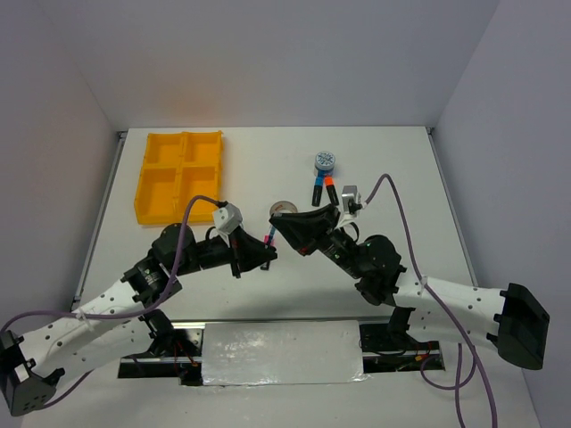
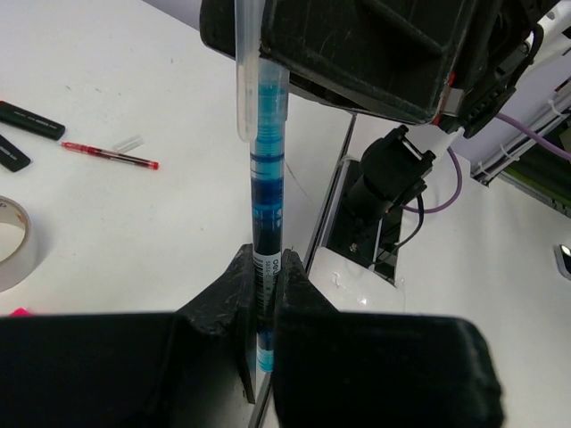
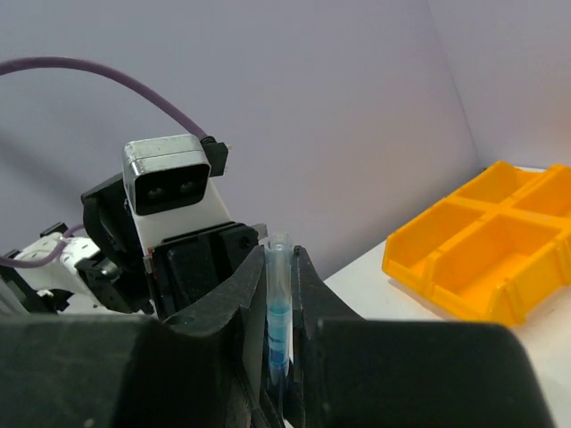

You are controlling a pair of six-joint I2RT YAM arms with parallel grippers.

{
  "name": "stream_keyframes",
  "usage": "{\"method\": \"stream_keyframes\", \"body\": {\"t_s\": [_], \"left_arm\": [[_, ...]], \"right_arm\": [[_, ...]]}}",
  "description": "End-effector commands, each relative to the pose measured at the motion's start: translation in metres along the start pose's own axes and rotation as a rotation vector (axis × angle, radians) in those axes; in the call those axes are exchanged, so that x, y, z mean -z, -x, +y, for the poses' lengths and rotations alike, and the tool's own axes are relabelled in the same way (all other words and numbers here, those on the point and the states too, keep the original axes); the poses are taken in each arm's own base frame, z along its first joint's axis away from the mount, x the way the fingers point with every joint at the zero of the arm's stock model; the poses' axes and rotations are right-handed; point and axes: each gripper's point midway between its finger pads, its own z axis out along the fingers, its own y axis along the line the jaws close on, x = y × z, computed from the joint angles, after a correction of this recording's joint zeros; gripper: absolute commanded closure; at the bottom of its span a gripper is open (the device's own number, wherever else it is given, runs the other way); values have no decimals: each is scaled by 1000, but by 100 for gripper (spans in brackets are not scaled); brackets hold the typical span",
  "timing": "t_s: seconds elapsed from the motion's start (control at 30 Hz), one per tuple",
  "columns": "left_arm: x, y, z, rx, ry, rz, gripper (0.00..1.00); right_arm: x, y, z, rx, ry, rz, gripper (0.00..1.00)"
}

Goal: Sort the stationery into containers
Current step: Close the pen cap on the pen.

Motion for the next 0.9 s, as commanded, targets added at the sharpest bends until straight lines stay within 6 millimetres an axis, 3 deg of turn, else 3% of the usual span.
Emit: {"method": "stream_keyframes", "body": {"t_s": [0.0,0.07,0.13,0.17,0.3,0.43,0.57,0.7,0.87], "left_arm": [[14,129,-51,-200,-147,-397,100],[10,111,-48,-193,-155,-351,100],[10,87,-47,-181,-169,-324,100],[9,72,-44,-172,-170,-303,100],[12,52,-41,-150,-165,-280,100],[9,30,-35,-123,-163,-232,100],[10,14,-33,-94,-167,-214,100],[11,8,-33,-77,-163,-216,100],[8,-2,-23,-31,-113,-170,100]], "right_arm": [[56,-130,-15,-34,-25,484,100],[51,-120,-9,-25,-15,473,96],[43,-102,1,-15,3,446,78],[41,-96,3,-11,4,434,74],[32,-68,12,-2,-1,368,70],[30,-52,13,-3,-15,320,62],[25,-45,17,2,-3,296,65],[16,-40,25,-1,33,274,94],[5,-38,25,19,32,265,100]]}}
